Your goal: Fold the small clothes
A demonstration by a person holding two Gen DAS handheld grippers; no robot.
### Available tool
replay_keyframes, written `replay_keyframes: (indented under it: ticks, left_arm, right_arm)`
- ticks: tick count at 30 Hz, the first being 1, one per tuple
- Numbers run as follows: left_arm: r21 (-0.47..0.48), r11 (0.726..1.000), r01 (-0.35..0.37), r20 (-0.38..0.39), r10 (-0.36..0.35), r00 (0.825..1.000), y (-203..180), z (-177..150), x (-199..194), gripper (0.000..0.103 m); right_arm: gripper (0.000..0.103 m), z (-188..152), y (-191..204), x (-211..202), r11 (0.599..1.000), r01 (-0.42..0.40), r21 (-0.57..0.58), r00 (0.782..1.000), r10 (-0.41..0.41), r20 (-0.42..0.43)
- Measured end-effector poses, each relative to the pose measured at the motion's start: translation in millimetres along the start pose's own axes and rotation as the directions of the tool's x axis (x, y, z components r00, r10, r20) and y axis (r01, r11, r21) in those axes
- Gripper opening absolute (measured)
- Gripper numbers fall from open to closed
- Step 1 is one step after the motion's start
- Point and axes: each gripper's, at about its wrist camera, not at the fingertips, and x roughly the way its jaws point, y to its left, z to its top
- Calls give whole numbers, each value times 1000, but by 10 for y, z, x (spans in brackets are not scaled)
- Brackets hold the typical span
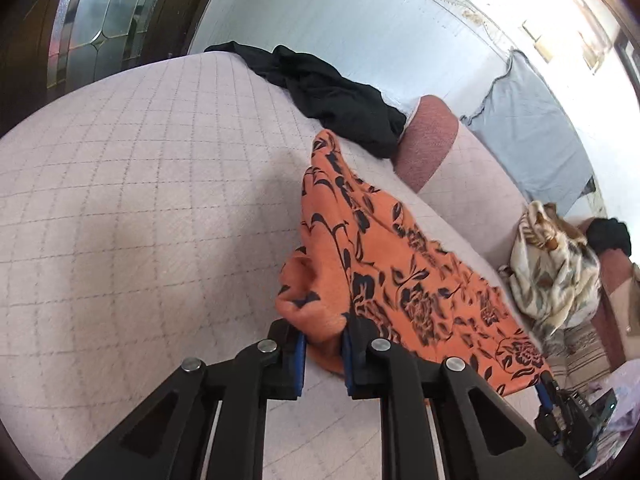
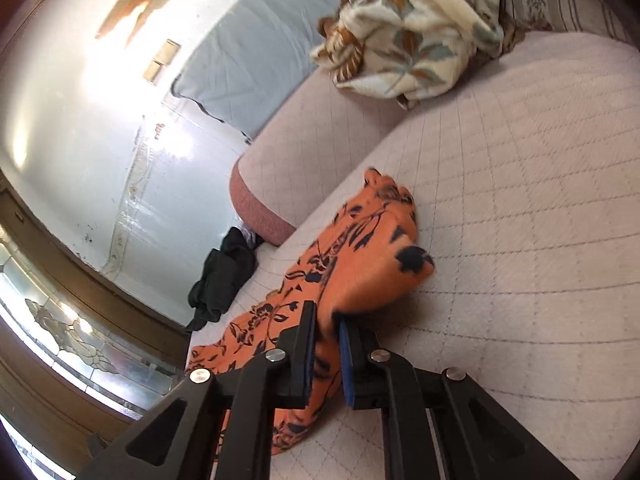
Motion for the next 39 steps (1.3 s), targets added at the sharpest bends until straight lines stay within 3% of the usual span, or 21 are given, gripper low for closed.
replay_keyframes:
  ticks: [2, 5, 7, 8, 9, 10, 11, 12, 17, 24, 25, 26, 27, 28, 29, 32, 35, 39]
  left_arm:
    - [-17, 1000, -22, -31, 22, 999, 72, 5, 88, 15]
    - [-90, 994, -55, -127, 43, 991, 251, -6, 304, 19]
    - [-148, 988, -48, -154, 25, 988, 332, -30, 346, 35]
    - [-178, 983, -42, -173, 11, 985, 358, -45, 353, 51]
    - [-195, 981, -17, -174, -18, 985, 365, -58, 339, 57]
    - [-194, 981, -12, -179, -24, 984, 346, -75, 324, 59]
    - [-179, 984, -9, -190, -26, 981, 304, -90, 311, 66]
    - [-168, 986, -4, -196, -30, 980, 269, -109, 309, 72]
    - [-161, 987, 10, -183, -40, 982, 162, -150, 363, 79]
    - [-233, 971, 57, -73, -76, 994, 171, 43, 654, 77]
    - [-230, 972, 53, -61, -68, 996, 163, 48, 675, 73]
    - [-226, 973, 40, -55, -53, 997, 160, 50, 685, 60]
    - [-216, 976, 13, -54, -25, 998, 149, 45, 712, 44]
    - [-210, 978, 0, -55, -12, 998, 148, 43, 727, 38]
    - [-206, 978, 6, -59, -18, 998, 155, 44, 745, 30]
    - [-220, 975, 29, -59, -43, 997, 186, 65, 723, 24]
    - [-184, 983, 21, -56, -31, 998, 138, 96, 651, 22]
    - [-137, 988, 68, -33, -74, 997, 51, 130, 441, 22]
  right_arm:
    - [11, 0, -114, -41, 1000, 16, 23, 999, -15, -37]
    - [15, -15, -432, 42, 985, 38, 170, 990, -14, -141]
    - [17, -27, -650, 84, 957, 77, 281, 978, -18, -209]
    - [19, -45, -711, 96, 947, 84, 310, 975, -14, -221]
    - [21, -69, -771, 86, 935, 82, 344, 974, -2, -225]
    - [36, -88, -804, 85, 930, 88, 357, 974, -6, -225]
    - [68, -125, -835, 67, 919, 99, 381, 974, -12, -224]
    - [69, -155, -856, 56, 912, 81, 403, 978, 6, -210]
    - [73, -146, -757, 112, 937, 56, 344, 990, -7, -142]
    - [72, -60, -694, 529, 970, 18, 244, 994, 9, -110]
    - [72, -48, -695, 565, 971, 4, 239, 995, 19, -93]
    - [68, -34, -695, 608, 972, -12, 235, 996, 32, -79]
    - [60, -9, -700, 649, 973, -14, 231, 997, 29, -65]
    - [30, 12, -734, 710, 972, -1, 233, 998, 16, -60]
    - [19, 13, -813, 788, 965, 9, 261, 997, 11, -78]
    - [17, 26, -804, 780, 958, -19, 286, 998, 38, -60]
    - [16, 37, -549, 670, 986, 12, 168, 999, -5, -40]
    - [15, -26, -120, 357, 996, 76, -51, 997, -75, 29]
